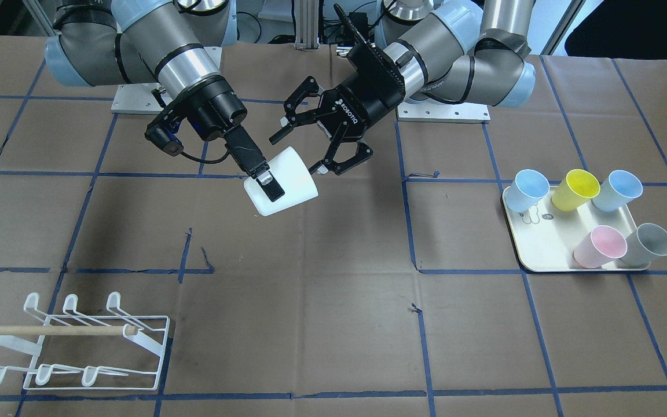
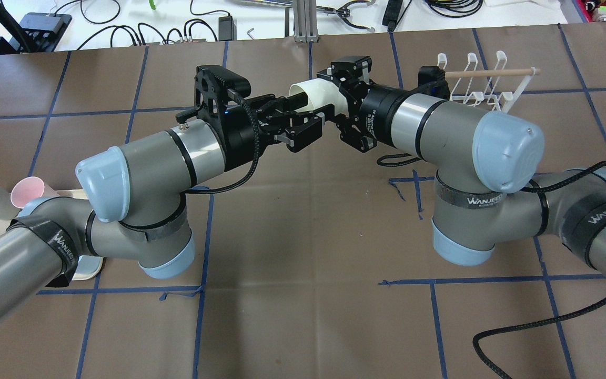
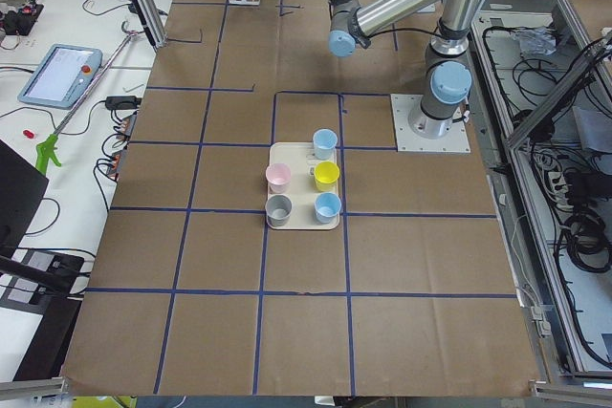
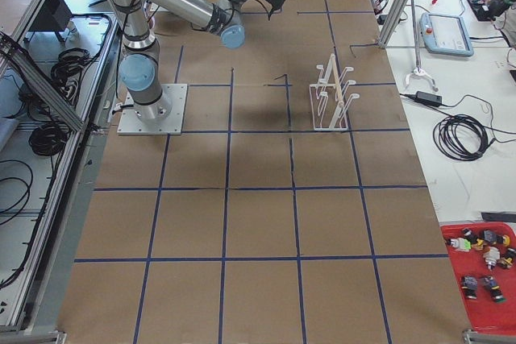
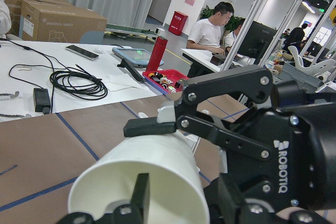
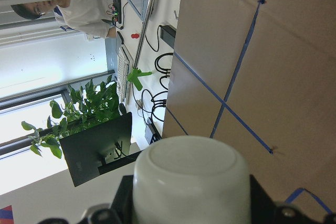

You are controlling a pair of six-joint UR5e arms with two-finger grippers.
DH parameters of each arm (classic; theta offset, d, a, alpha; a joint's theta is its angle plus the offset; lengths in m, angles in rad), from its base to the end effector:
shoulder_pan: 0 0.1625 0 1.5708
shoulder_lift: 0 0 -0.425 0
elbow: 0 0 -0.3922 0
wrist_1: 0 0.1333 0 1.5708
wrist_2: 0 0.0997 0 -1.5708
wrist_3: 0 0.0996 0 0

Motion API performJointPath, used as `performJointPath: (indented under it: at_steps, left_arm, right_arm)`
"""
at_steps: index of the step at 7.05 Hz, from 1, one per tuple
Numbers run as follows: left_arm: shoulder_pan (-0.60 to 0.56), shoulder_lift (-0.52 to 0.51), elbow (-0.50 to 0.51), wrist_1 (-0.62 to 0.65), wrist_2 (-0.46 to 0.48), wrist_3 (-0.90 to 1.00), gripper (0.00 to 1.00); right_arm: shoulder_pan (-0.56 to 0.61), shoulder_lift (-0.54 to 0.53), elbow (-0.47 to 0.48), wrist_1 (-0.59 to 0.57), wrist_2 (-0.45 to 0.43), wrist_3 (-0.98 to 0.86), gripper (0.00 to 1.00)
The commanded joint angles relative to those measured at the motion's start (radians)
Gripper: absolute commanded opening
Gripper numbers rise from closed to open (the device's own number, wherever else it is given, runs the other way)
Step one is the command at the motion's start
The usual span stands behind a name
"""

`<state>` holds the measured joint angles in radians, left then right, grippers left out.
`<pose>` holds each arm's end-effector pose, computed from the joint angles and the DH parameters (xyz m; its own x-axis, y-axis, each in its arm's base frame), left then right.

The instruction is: Transfer IKEA cup to right arm and place on rack

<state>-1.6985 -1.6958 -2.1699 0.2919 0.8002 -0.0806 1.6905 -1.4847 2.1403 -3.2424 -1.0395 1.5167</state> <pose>-0.2588 -0.4239 0.3850 -0.6333 0.6830 0.3639 0.0024 0.4720 -0.8816 0.2389 -0.4476 0.3863 -0.1063 0.4935 -0.8632 0.8000 0.5580 0.2205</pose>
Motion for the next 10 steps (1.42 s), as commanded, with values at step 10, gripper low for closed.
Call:
performJointPath:
  at_steps: [10]
  left_arm:
    - [0.162,0.093,0.477,-1.422,0.626,0.005,0.97]
  right_arm:
    - [-0.084,0.153,-0.196,-0.031,-0.427,-0.865,0.09]
